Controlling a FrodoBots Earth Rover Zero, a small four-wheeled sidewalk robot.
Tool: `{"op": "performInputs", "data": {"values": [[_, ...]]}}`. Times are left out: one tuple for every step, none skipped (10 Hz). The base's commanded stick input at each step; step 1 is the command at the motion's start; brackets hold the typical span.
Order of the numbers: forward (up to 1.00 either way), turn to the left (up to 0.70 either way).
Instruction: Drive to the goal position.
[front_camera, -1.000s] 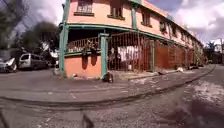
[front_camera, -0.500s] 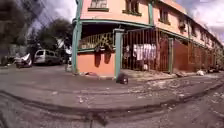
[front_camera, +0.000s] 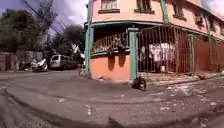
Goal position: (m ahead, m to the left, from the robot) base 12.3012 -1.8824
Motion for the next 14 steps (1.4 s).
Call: {"op": "performInputs", "data": {"values": [[0.70,0.27],[0.70,0.27],[0.70,0.27],[0.70,0.27],[0.70,0.27],[0.70,0.27],[0.70,0.27],[0.70,0.27],[0.70,0.15],[0.70,0.00],[0.70,0.00],[0.70,0.00],[0.70,0.00],[0.70,0.00]]}}
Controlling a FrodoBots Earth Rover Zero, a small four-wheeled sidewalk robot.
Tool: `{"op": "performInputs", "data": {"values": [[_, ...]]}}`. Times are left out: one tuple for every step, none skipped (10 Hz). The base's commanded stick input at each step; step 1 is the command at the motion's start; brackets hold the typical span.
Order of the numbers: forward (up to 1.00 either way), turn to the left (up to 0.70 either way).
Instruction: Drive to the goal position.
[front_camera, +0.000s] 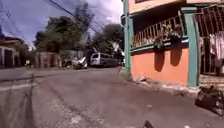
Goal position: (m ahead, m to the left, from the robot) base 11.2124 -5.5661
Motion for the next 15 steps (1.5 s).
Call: {"op": "performInputs", "data": {"values": [[0.70,0.00],[0.70,0.00],[0.70,0.00],[0.70,0.00],[0.70,0.00],[0.70,0.00],[0.70,0.00],[0.70,0.00],[0.70,0.00],[0.70,0.00],[0.70,0.00],[0.70,0.00],[0.70,0.00],[0.70,0.00],[0.70,0.00]]}}
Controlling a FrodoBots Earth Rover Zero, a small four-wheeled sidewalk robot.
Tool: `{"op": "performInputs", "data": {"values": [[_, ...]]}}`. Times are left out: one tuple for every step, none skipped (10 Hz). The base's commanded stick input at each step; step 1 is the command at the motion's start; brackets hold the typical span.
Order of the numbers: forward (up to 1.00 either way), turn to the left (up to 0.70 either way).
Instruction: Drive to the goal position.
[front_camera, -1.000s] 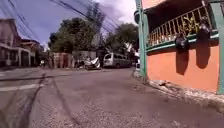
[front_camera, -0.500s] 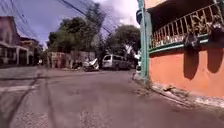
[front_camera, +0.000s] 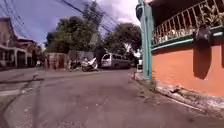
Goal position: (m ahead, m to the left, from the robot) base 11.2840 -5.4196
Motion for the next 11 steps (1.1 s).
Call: {"op": "performInputs", "data": {"values": [[0.70,0.00],[0.70,0.00],[0.70,0.00],[0.70,0.00],[0.70,0.00],[0.70,0.00],[0.70,0.00],[0.70,0.00],[0.70,0.00],[0.70,0.00],[0.70,0.00]]}}
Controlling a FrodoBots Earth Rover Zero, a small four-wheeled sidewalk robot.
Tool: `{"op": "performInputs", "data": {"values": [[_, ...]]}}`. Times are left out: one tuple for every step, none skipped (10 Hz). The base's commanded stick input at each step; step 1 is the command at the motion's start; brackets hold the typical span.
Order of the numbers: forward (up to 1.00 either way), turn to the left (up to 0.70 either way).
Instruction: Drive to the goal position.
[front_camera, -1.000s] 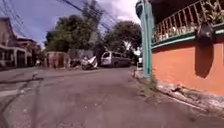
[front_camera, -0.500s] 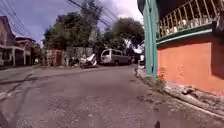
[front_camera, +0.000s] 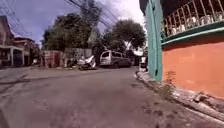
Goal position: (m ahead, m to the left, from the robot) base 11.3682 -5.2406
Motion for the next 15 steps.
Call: {"op": "performInputs", "data": {"values": [[0.70,0.00],[0.70,0.00],[0.70,0.00],[0.70,0.00],[0.70,0.00],[0.70,0.00],[0.70,0.00],[0.70,0.00],[0.70,0.00],[0.70,0.00],[0.70,0.00],[0.70,0.00],[0.70,0.00],[0.70,0.00],[0.70,0.00]]}}
